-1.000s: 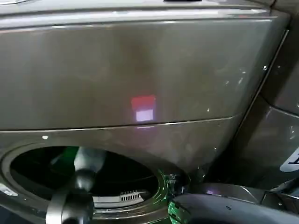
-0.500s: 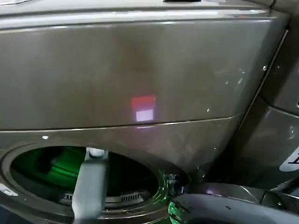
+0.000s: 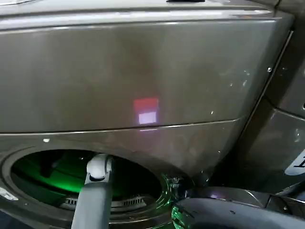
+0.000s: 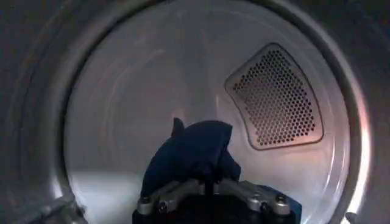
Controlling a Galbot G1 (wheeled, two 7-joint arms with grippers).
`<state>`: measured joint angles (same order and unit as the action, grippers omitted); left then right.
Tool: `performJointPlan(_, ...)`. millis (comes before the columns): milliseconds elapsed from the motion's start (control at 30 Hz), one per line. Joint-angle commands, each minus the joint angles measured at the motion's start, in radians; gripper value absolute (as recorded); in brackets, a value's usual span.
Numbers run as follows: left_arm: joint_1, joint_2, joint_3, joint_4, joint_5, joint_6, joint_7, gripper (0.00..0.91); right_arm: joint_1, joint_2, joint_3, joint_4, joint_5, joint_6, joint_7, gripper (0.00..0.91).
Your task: Grasp the clothes from the dryer.
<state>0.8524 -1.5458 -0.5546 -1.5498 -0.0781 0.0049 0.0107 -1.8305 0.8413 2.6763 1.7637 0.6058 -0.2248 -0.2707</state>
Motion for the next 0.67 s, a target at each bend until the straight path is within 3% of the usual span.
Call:
performJointPlan(33, 0.023, 0.003, 0.002, -0.012, -0.020, -0.021, -0.008, 0.000, -0.001, 0.001, 0.007, -0.001, 0.001, 0.001, -0.003, 0.907)
performJointPlan(667, 0.013, 0.003, 0.003, -0.009, -0.018, -0.021, -0.003, 0.000, 0.005, 0.006, 0.006, 0.005, -0.011, -0.009, -0.026, 0.907)
